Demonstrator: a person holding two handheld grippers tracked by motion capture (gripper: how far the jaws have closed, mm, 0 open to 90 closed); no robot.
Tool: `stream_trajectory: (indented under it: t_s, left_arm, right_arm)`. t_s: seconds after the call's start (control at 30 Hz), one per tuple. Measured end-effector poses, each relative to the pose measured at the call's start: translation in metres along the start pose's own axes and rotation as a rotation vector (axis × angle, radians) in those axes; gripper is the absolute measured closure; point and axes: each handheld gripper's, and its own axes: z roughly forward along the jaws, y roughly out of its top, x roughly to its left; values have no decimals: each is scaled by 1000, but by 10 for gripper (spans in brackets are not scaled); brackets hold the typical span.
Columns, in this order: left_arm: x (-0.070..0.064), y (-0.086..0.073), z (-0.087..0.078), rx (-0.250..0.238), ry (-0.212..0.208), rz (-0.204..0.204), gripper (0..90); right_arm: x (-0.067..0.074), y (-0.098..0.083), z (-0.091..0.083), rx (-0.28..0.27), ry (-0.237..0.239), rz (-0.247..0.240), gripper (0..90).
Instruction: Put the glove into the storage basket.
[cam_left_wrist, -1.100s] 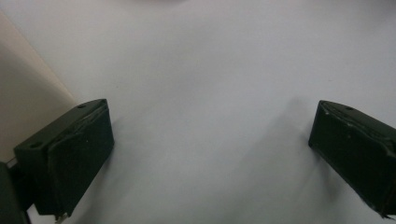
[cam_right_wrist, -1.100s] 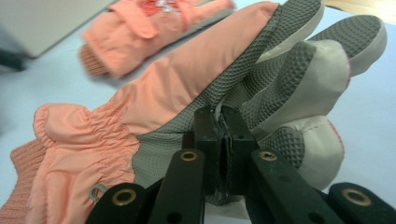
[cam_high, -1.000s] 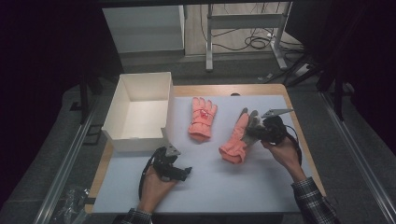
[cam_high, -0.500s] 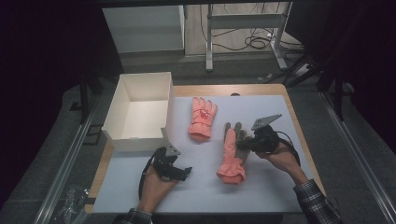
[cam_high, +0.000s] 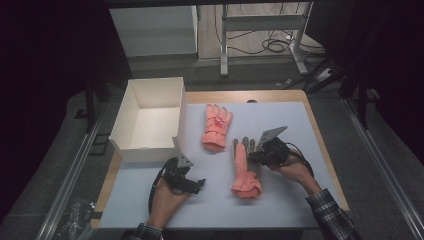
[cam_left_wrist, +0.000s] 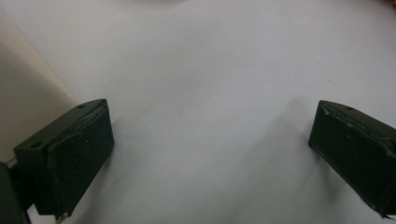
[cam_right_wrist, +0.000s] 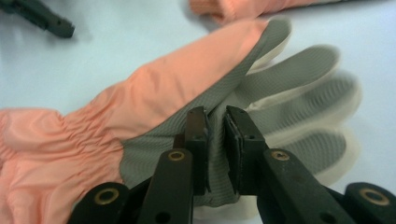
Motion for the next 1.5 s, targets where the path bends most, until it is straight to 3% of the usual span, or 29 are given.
stream_trajectory:
  t_s: [0.13, 0.37, 0.83, 1.27, 1.5]
  left_arm:
    - [0, 0, 0, 0, 0, 1, 0]
    - [0, 0, 0, 0, 0, 0, 0]
    - [0, 0, 0, -1, 0, -1, 0]
    - [0, 0, 0, 0, -1, 3, 0]
    - [0, 0, 0, 0, -2, 2, 0]
  right_arm:
    - [-3, 3, -10, -46, -30, 19, 743]
    - [-6, 12, -17, -74, -89, 47, 637]
    - [-14, 48, -2, -120, -140, 99, 478]
    - [-27, 83, 30, -128, -126, 120, 467]
    - [-38, 98, 49, -115, -124, 140, 553]
